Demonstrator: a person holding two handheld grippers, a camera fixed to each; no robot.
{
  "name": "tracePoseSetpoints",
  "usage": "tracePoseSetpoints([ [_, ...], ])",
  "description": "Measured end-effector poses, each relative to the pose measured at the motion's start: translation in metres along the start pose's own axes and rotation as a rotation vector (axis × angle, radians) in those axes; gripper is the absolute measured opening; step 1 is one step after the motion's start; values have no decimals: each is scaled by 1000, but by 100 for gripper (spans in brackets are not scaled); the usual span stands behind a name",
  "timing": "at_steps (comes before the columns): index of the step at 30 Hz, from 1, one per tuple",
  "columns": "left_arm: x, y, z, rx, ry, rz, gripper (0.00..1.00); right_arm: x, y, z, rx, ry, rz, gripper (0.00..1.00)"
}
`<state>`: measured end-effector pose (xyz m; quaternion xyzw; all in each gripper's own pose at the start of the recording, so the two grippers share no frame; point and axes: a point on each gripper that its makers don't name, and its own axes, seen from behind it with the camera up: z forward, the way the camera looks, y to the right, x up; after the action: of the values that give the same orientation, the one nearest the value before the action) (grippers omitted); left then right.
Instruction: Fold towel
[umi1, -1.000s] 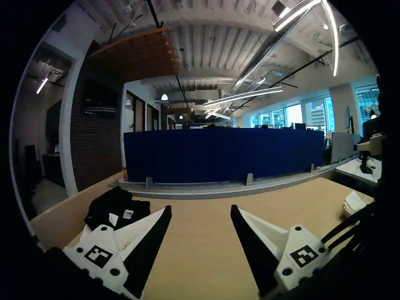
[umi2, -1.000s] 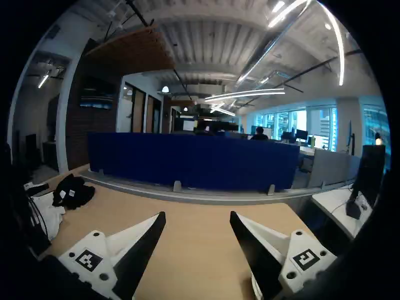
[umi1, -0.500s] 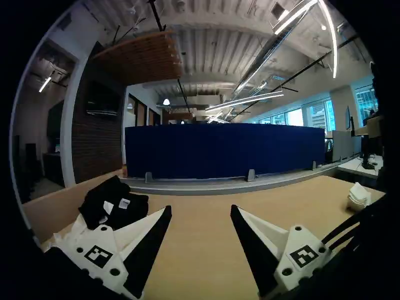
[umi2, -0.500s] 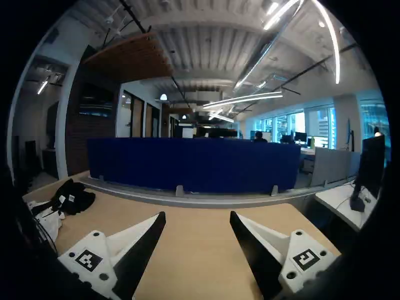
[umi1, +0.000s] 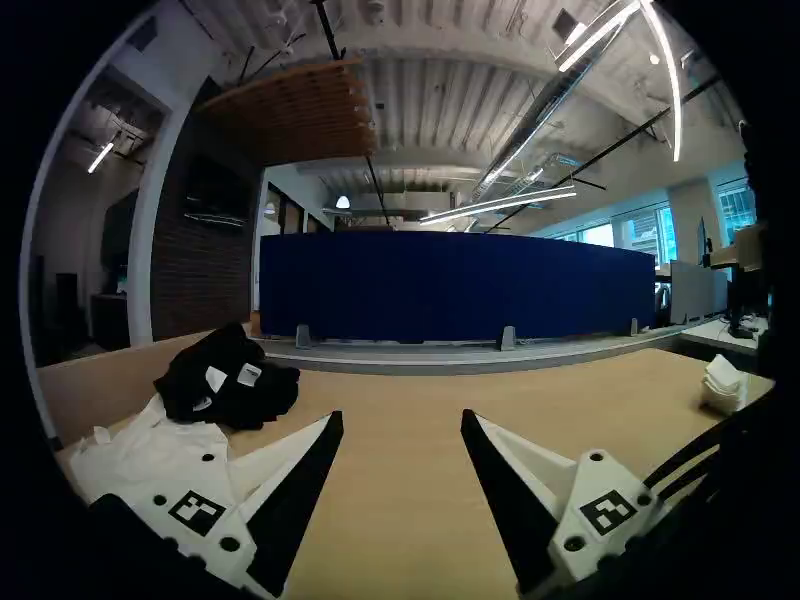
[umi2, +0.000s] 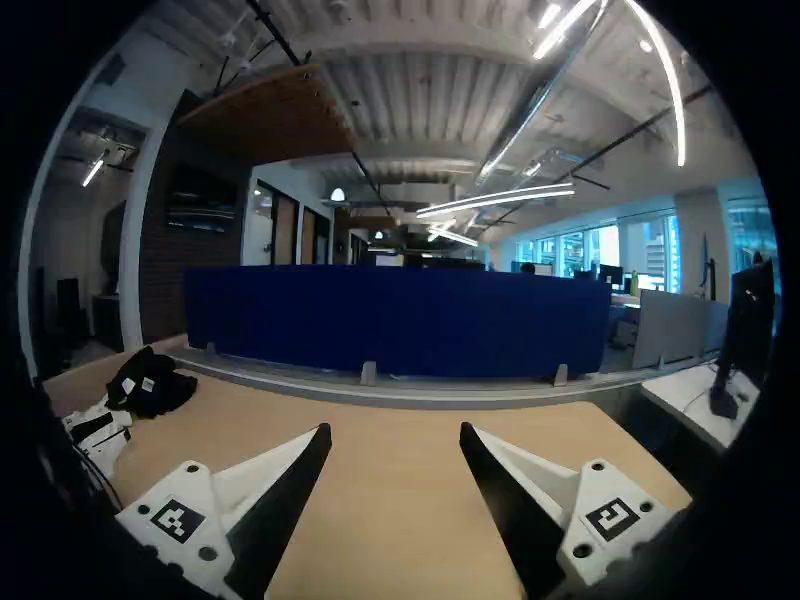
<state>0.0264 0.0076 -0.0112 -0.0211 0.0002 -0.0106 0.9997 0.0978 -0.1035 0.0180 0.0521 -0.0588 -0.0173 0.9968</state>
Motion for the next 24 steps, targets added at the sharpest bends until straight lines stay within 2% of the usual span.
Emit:
tracePoseSetpoints([
  [6,-10,0,0,5,1,-15,87,-2,1,-3,3,4,-7,100],
  [18,-17,6,2,1,1,18,87,-3,9,-3,-1,11,-12,100],
  [24,-16,5,1,9,5,20,87,-4,13,-3,-7,10,-9,100],
])
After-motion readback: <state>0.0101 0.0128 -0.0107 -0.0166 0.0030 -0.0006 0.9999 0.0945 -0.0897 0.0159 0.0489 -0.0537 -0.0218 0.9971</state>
